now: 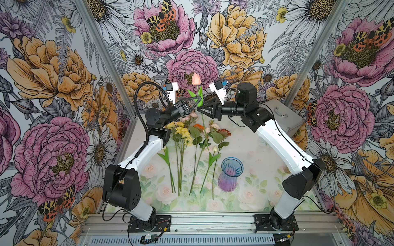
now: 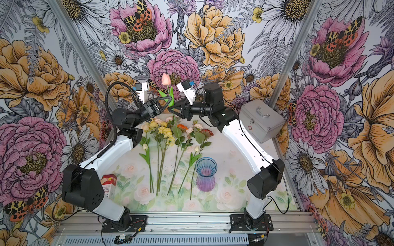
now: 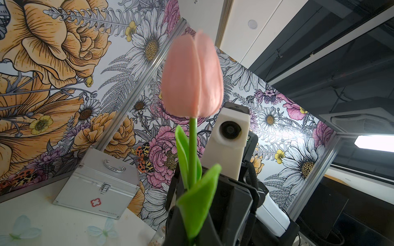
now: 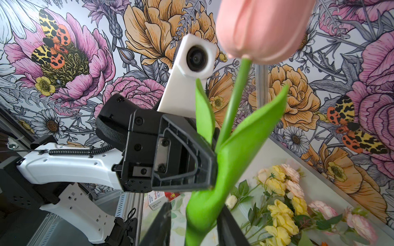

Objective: Place the pink flowers into the vase
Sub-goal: Pick up the flower at the center of the board.

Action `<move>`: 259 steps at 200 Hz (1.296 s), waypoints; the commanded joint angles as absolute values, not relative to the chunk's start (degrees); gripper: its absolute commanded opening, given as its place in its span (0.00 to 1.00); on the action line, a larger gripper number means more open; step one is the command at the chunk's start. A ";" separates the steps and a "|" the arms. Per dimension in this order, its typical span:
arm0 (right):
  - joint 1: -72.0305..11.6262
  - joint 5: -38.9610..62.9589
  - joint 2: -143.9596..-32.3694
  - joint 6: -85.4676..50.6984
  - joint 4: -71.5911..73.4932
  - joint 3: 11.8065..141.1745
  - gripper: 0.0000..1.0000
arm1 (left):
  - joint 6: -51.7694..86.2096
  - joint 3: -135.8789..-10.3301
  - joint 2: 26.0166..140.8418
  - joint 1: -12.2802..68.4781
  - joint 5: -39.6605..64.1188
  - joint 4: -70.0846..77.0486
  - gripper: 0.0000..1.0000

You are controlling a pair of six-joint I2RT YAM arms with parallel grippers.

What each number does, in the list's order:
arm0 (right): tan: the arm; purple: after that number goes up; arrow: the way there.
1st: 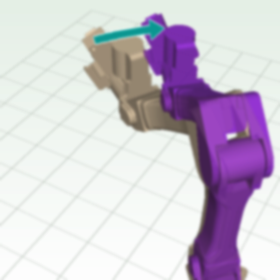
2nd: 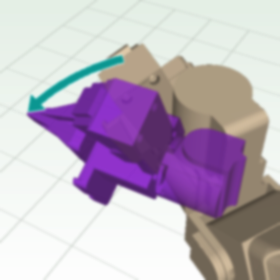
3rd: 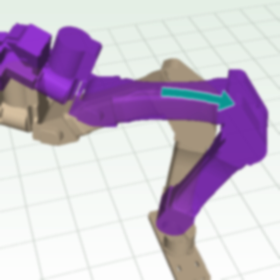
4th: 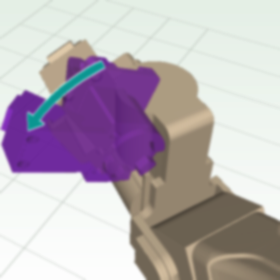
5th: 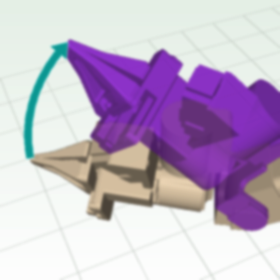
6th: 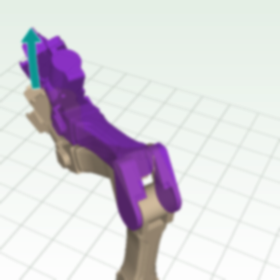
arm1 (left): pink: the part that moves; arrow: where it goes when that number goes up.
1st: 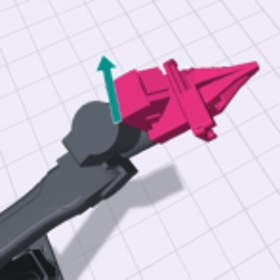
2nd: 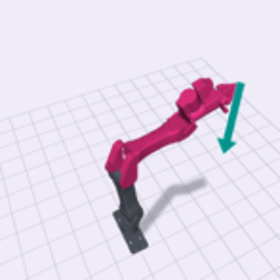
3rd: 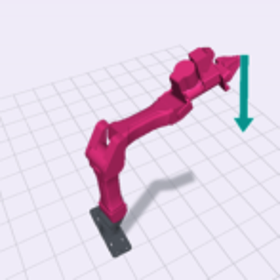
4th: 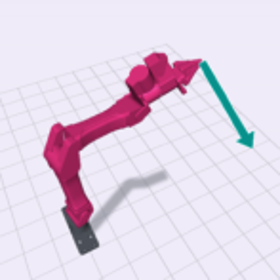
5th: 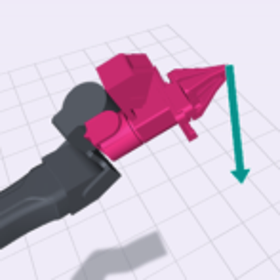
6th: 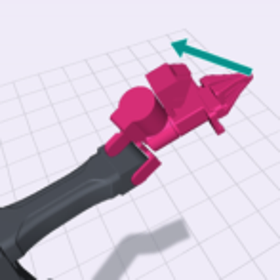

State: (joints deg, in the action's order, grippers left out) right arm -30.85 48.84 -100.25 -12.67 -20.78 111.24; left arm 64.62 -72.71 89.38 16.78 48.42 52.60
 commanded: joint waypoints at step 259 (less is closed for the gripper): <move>-26.81 38.29 -81.95 -8.96 -20.59 96.62 0.00 | 30.44 -72.88 72.61 11.60 33.00 -7.24 0.99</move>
